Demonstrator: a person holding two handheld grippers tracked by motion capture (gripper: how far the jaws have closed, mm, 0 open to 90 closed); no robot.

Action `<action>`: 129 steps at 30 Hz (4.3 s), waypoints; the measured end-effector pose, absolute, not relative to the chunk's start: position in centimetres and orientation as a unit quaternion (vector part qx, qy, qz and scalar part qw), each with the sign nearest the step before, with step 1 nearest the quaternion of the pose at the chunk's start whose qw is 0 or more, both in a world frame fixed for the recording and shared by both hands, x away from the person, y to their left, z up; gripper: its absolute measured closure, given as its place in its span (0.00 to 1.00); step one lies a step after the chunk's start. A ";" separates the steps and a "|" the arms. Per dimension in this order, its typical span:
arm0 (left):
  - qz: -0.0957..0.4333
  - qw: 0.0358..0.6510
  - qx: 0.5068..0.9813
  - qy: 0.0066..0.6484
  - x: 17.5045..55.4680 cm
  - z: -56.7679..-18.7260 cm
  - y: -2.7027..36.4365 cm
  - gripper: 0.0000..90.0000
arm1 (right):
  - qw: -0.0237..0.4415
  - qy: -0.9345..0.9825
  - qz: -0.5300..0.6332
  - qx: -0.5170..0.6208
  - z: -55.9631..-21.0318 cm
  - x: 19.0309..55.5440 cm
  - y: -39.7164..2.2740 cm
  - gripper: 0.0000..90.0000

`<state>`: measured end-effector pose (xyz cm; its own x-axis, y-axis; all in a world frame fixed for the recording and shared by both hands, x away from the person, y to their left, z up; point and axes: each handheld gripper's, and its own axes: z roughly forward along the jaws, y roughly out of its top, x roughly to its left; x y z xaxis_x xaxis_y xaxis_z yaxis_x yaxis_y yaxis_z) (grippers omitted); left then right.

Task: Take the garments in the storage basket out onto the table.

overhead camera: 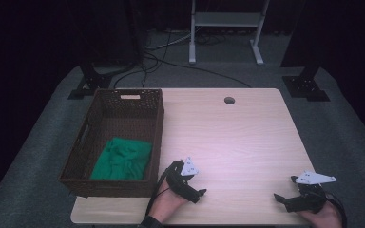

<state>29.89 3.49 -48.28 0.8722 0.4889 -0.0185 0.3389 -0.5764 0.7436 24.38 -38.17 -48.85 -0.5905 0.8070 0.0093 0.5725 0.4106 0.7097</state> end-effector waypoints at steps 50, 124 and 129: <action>0.085 0.485 0.838 0.235 30.6 -47.3 4.6 0.00 | 0.170 0.823 0.344 0.419 -48.8 24.4 -38.2 0.00; 0.103 0.514 0.818 0.239 31.3 -44.8 5.1 0.00 | 0.172 0.820 0.343 0.424 -48.8 24.4 -38.1 0.00; 0.104 0.515 0.816 0.239 31.3 -44.7 5.1 0.00 | 0.172 0.820 0.344 0.424 -48.8 24.4 -38.1 0.00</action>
